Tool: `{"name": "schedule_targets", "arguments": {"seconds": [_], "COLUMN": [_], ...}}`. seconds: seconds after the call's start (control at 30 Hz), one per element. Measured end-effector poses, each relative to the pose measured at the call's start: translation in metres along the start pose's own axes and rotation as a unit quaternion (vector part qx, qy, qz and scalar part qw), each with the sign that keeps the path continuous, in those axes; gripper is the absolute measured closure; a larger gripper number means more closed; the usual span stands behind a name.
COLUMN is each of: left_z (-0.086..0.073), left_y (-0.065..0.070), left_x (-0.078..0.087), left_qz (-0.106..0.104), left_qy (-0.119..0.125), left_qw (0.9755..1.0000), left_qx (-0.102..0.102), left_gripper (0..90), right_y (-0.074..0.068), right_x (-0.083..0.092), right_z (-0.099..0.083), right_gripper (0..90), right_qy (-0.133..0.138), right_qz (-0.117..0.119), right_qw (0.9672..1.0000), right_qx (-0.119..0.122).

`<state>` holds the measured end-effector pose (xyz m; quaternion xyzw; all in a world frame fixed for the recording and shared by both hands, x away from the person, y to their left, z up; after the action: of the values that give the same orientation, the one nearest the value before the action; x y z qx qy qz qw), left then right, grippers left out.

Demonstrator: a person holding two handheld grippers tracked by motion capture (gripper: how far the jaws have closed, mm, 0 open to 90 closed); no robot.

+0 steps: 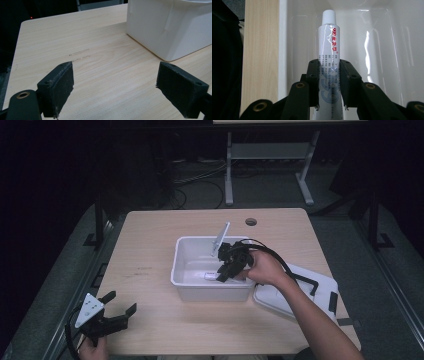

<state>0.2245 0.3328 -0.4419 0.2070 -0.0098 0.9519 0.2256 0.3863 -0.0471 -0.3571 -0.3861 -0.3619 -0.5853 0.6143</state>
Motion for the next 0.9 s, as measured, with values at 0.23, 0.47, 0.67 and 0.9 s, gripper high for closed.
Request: {"name": "schedule_targets", "arguments": {"seconds": [0.23,0.47,0.67,0.9], "left_z": [0.000,0.000,0.000,0.000], "left_y": [0.000,0.001,0.000,0.001], "left_x": [0.000,-0.001,-0.001,-0.002], "left_qz": [0.000,-0.001,0.000,-0.002], "left_qy": [0.000,-0.001,0.000,-0.003], "left_qw": [1.0000,1.0000,1.0000,1.0000], "left_qx": [0.001,-0.001,0.001,-0.001], "left_gripper": [13.4,13.4,13.4,13.4], "right_y": [0.002,0.002,0.001,-0.004], "right_x": [-0.005,-0.006,0.001,0.024], "right_z": [-0.005,-0.008,-0.009,-0.015], "right_gripper": [70.7,66.2,63.8,60.8], "right_qy": [0.005,0.014,0.024,0.043], "right_qz": [0.008,0.008,0.007,-0.003], "right_qw": [0.9999,0.9997,0.9994,0.9987], "right_qx": [-0.010,-0.019,-0.022,-0.027]}}
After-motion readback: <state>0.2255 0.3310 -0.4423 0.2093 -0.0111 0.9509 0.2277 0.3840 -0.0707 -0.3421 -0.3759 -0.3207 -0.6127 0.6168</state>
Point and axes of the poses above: each handheld gripper's, and its own axes: x roughly backward along the jaws, z roughly out of its top, y roughly to its right, the point moved 1 cm from there along -x, roughly forward along the jaws, and after that the axes turned 7 degrees about x, right-handed, at the moved point
